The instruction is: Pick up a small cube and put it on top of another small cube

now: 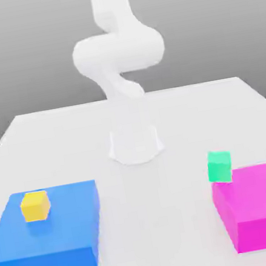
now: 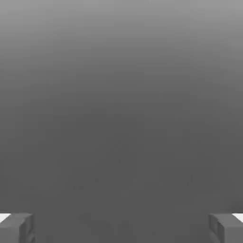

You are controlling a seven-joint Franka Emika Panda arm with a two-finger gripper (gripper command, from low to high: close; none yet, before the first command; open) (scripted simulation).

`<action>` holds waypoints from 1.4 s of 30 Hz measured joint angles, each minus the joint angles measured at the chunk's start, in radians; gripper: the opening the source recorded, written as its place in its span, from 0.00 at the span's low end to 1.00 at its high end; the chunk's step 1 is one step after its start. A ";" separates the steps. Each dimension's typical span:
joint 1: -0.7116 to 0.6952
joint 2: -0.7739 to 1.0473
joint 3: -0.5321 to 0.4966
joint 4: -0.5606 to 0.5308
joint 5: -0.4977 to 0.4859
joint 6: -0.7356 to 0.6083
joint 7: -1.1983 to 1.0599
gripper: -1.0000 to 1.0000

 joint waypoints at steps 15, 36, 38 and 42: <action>-0.083 0.548 -0.164 0.129 0.026 0.087 -0.111 0.50; -0.359 1.323 -0.197 0.312 0.237 0.245 -0.368 0.50; -0.371 1.378 -0.182 0.326 0.254 0.285 -0.380 0.00; -0.371 1.378 -0.182 0.326 0.256 0.284 -0.382 0.00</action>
